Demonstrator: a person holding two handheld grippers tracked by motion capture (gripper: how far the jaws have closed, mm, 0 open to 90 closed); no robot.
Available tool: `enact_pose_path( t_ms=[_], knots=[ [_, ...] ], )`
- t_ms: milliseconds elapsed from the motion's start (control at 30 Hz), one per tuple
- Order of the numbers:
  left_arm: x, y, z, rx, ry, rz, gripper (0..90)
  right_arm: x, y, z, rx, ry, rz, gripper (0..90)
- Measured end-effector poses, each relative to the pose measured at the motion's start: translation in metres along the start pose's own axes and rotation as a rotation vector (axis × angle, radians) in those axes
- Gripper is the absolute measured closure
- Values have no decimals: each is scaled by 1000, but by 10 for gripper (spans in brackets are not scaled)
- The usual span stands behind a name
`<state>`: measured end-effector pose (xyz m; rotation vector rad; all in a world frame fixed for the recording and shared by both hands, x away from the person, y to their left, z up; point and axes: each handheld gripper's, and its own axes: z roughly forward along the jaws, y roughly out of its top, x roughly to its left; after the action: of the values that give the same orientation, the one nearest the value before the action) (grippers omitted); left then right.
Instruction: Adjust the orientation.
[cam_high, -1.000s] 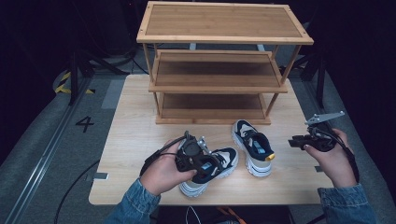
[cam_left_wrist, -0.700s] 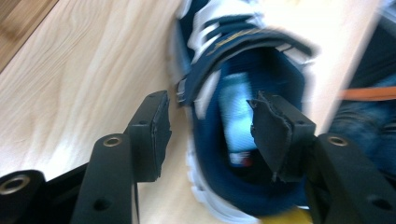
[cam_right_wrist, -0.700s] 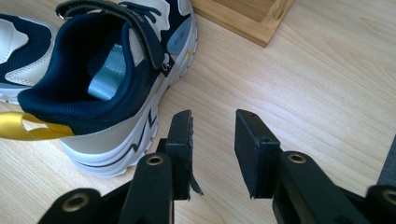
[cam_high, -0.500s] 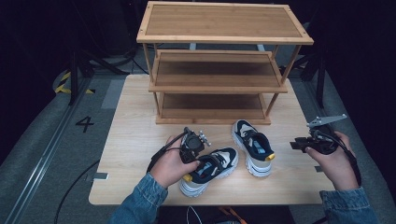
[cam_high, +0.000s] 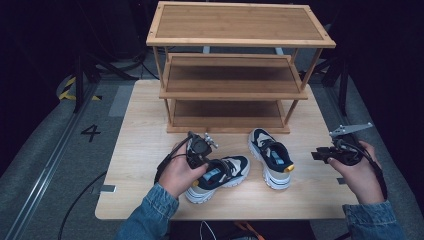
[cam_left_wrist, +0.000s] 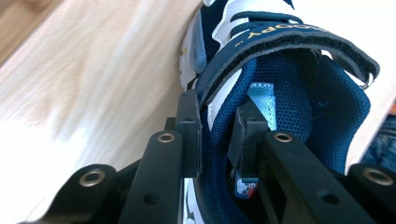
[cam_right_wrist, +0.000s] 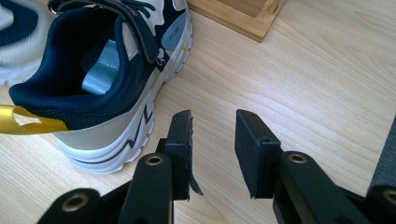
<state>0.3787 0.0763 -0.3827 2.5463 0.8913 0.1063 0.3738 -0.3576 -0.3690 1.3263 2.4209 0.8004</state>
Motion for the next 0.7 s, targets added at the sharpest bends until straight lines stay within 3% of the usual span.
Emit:
enact_pose_path(
  t_ms=[200,333,400,467,567,700],
  knots=[
    [29,-3,-1,-68,32,-96,759,0,-6,-1,9,-7,8,683],
    [37,-7,9,-85,64,-165,755,-1,-9,-3,8,-15,13,683],
    [40,-8,11,-89,51,-184,751,-1,-9,-3,8,-16,12,683],
    [41,-9,10,-104,34,-189,703,-1,-8,-3,6,-15,8,681],
    [42,-12,-1,-165,20,-175,556,0,-7,-3,4,-12,5,676],
    [46,-22,-24,-196,68,-181,536,-1,-4,-4,-5,-10,6,676]
  ],
)
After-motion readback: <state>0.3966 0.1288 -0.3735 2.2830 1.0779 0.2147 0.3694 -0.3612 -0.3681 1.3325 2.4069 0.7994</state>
